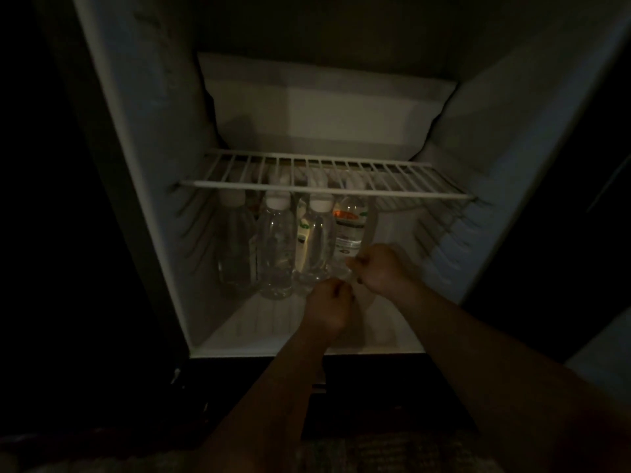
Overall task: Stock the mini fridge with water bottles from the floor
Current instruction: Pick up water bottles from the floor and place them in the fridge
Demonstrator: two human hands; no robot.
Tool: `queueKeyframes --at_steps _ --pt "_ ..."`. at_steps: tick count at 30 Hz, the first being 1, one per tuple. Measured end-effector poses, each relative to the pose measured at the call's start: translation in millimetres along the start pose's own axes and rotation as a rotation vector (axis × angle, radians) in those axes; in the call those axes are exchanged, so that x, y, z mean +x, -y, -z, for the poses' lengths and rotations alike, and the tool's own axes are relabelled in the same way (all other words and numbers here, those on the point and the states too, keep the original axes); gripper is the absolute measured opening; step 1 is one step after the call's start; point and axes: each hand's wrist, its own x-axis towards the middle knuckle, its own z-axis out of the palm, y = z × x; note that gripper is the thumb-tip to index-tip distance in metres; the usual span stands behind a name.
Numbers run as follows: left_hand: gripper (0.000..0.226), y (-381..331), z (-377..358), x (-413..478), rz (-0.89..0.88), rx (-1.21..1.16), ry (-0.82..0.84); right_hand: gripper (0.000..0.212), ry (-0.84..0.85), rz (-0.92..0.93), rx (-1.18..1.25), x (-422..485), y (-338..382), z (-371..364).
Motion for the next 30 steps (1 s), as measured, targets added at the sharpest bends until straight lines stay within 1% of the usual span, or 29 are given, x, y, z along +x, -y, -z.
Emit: queueKeyframes --at_steps 2,5,9,11,13,15,17,19,23,25,27,30 --pt "0.027 -5.3 9.7 -7.9 -0.005 0.039 0.015 0.023 0.015 0.003 0.029 -7.3 6.7 7.6" --pt "0.034 -18.4 27.0 -25.2 -0.002 0.049 0.038 0.023 0.077 0.055 -0.02 -21.4 20.8 22.9" --pt "0.027 -36.4 53.6 -54.1 -0.031 0.101 0.064 0.021 0.201 0.084 -0.111 -47.7 46.0 44.6" --pt "0.026 -47.8 69.2 -70.4 -0.043 0.129 0.05 0.019 0.276 0.098 -0.156 -63.8 62.7 55.1" --pt "0.022 -58.6 84.3 -87.1 -0.065 0.145 0.061 0.02 0.332 0.115 -0.197 -78.8 81.2 64.4" --pt "0.026 -71.6 103.7 -108.4 -0.086 0.203 0.048 0.028 0.368 0.166 -0.241 -96.4 104.4 73.7" --pt "0.029 -79.6 122.0 -124.8 -0.105 0.271 0.032 0.024 0.402 0.211 -0.276 -110.3 123.9 80.5" --pt "0.024 -89.1 143.4 -144.5 -0.103 0.351 -0.003 0.024 0.417 0.257 -0.283 -126.7 146.1 86.2" --pt "0.033 -106.4 180.5 -181.3 -0.043 0.476 -0.127 0.022 0.453 0.372 -0.339 -159.6 193.6 84.0" --pt "0.036 -111.6 197.5 -199.9 -0.028 0.524 -0.153 0.021 0.476 0.429 -0.379 -173.6 216.3 77.3" --pt "0.037 -115.8 218.7 -222.2 -0.024 0.562 -0.151 0.022 0.501 0.466 -0.376 -190.1 238.7 67.4" --pt "0.037 -119.6 253.5 -254.9 0.009 0.644 -0.124 0.032 0.552 0.532 -0.34 -216.7 266.5 52.9"
